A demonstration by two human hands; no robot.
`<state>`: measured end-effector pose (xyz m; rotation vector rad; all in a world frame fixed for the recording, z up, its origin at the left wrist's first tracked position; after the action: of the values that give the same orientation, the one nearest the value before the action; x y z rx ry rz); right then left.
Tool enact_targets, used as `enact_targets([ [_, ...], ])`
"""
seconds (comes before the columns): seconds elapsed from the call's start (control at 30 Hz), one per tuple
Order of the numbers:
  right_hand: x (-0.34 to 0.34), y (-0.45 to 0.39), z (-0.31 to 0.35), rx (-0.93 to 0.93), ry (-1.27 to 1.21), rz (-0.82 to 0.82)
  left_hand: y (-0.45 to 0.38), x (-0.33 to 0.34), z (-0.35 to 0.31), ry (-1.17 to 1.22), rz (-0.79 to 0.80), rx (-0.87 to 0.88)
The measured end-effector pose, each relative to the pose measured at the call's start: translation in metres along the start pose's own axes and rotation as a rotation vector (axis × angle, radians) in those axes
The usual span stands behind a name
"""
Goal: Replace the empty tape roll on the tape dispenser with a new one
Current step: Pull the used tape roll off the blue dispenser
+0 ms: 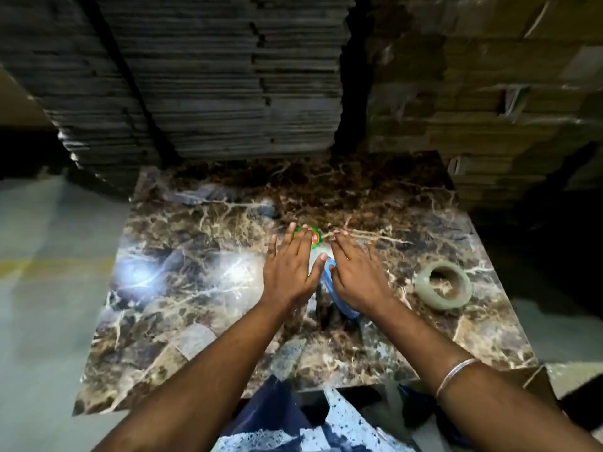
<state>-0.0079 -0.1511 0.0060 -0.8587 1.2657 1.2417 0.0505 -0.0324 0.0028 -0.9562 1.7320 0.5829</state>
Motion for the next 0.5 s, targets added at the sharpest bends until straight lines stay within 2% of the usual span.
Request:
enact_targets([
  [0.13,0.038,0.007,-0.025,0.017,0.018,0.003,0.008,0.047,0.001,-0.040,0.050,-0.053],
  [0.27,0.058,0.010,-0.043,0.047,-0.096,-0.096,0.010,0.084,-0.001,0.007,0.057,-0.114],
  [0.5,0.082,0.015,-0.070,0.213,-0.391,-0.272,0.003,0.103,-0.004,0.108,-0.148,-0.110],
])
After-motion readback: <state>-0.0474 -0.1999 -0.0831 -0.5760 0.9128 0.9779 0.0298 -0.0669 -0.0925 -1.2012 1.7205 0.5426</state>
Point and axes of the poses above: each hand's wrist, its own y-axis away from the middle knuckle, its own x-axis out of the palm, z = x × y, the point moved 6 cm from there along -y, towards the middle knuckle, and after that the axes turned 2 degrees about x, right-handed, at the moved point
